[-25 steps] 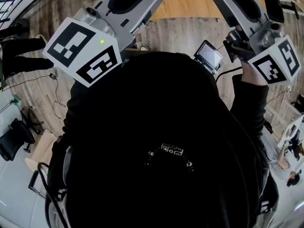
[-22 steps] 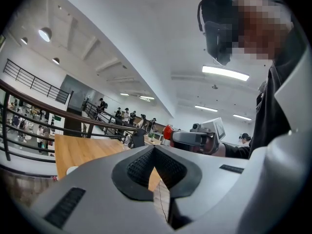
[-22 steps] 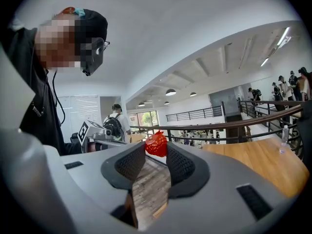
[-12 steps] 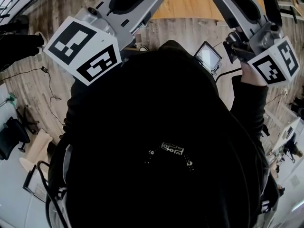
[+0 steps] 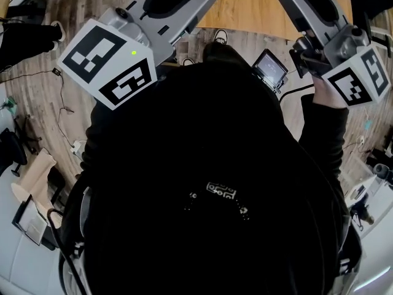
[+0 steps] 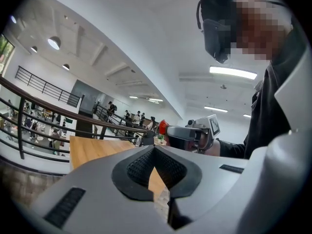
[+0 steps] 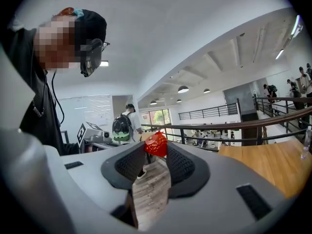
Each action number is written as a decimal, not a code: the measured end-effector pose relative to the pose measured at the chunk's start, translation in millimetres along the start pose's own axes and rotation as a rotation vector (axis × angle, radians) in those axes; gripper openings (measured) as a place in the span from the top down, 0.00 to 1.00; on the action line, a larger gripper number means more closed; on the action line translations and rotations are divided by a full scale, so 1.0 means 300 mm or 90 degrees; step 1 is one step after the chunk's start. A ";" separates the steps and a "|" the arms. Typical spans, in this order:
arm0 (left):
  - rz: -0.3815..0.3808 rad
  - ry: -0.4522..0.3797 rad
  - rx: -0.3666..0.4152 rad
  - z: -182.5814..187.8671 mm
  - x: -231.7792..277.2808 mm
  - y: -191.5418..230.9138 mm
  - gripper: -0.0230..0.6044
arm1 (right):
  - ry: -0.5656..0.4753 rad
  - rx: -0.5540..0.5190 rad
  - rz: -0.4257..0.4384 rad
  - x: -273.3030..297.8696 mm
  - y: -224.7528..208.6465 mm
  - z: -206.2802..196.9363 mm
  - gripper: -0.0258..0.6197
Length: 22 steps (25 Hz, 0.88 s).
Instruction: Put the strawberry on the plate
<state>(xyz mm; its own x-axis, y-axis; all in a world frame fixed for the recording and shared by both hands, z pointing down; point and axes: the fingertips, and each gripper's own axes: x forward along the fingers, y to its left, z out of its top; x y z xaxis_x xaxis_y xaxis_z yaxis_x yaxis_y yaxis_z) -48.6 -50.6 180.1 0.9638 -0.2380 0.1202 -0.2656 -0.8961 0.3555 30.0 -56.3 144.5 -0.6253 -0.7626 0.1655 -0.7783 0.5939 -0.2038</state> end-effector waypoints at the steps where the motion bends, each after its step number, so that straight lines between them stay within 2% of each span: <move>1: 0.009 -0.002 -0.001 0.003 0.001 0.021 0.97 | 0.001 0.001 0.010 0.024 -0.014 0.002 0.74; 8: 0.045 0.013 -0.007 0.005 0.084 0.112 0.97 | 0.002 0.011 0.043 0.089 -0.136 0.000 0.74; 14: 0.038 0.011 -0.003 0.018 0.088 0.099 0.97 | -0.003 0.011 0.045 0.092 -0.136 0.016 0.74; 22: 0.038 0.030 -0.011 0.001 0.180 0.122 0.97 | -0.001 0.026 0.046 0.092 -0.230 -0.004 0.74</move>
<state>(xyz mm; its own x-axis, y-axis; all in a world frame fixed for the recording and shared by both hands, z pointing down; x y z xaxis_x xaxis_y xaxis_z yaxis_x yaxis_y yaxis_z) -6.2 -96.5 199.5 0.9442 -0.2720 0.1855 -0.3231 -0.8740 0.3630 66.2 -118.1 164.5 -0.6794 -0.7188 0.1471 -0.7283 0.6363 -0.2544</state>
